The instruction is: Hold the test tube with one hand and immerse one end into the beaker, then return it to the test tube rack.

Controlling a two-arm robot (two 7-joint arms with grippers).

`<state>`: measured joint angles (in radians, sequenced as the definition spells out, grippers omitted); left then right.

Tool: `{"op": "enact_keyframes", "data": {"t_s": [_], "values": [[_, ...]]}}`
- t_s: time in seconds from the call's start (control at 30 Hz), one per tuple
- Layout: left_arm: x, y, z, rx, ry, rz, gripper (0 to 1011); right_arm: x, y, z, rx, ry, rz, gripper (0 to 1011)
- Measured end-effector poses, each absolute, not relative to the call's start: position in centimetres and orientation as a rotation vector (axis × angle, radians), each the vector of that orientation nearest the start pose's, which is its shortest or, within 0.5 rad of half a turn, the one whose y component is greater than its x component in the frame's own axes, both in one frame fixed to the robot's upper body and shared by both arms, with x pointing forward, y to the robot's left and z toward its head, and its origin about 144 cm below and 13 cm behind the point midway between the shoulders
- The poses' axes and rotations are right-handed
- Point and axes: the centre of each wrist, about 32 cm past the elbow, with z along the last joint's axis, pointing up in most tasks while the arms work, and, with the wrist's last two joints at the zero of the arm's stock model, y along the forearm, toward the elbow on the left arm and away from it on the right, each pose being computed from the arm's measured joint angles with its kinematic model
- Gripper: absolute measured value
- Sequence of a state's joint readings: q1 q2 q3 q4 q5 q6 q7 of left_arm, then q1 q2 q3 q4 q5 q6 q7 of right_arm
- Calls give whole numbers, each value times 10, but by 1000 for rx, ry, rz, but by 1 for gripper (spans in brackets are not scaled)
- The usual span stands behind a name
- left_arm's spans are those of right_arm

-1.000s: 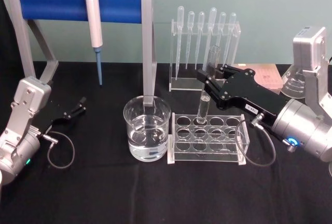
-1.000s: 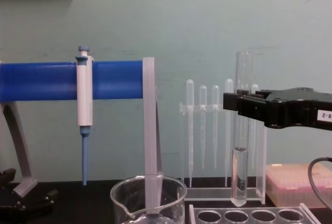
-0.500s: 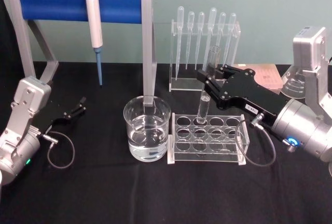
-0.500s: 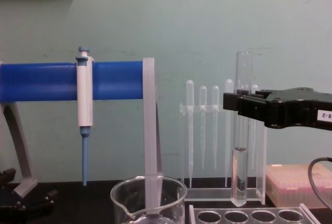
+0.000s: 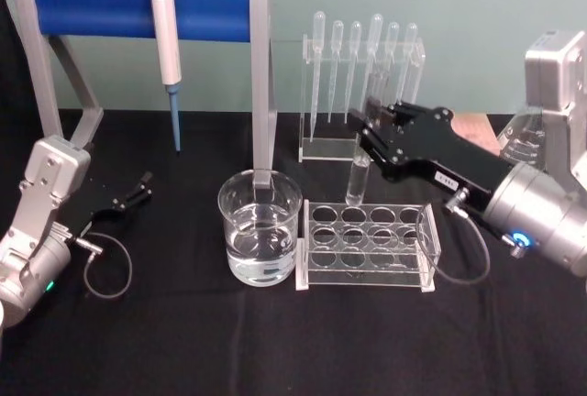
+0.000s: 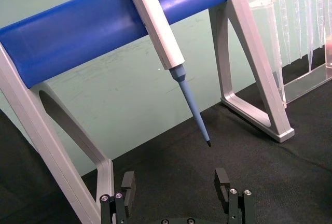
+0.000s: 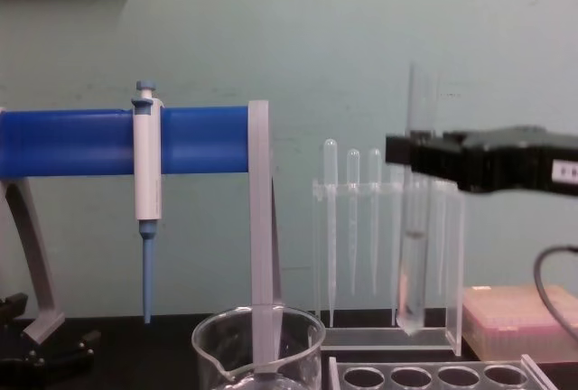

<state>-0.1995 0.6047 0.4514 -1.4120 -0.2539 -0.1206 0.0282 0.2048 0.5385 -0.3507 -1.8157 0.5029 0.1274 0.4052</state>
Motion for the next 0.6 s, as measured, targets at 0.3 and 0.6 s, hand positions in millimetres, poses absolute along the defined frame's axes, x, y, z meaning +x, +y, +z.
{"op": "enact_keyframes", "data": {"t_s": [0.3, 0.6], "values": [[489, 310, 1140, 304, -285, 1248, 1000, 493, -219, 1282, 3, -168, -654, 227], [489, 310, 1140, 304, -285, 1248, 1000, 517, -188, 1279, 13, -169, -592, 227]]}}
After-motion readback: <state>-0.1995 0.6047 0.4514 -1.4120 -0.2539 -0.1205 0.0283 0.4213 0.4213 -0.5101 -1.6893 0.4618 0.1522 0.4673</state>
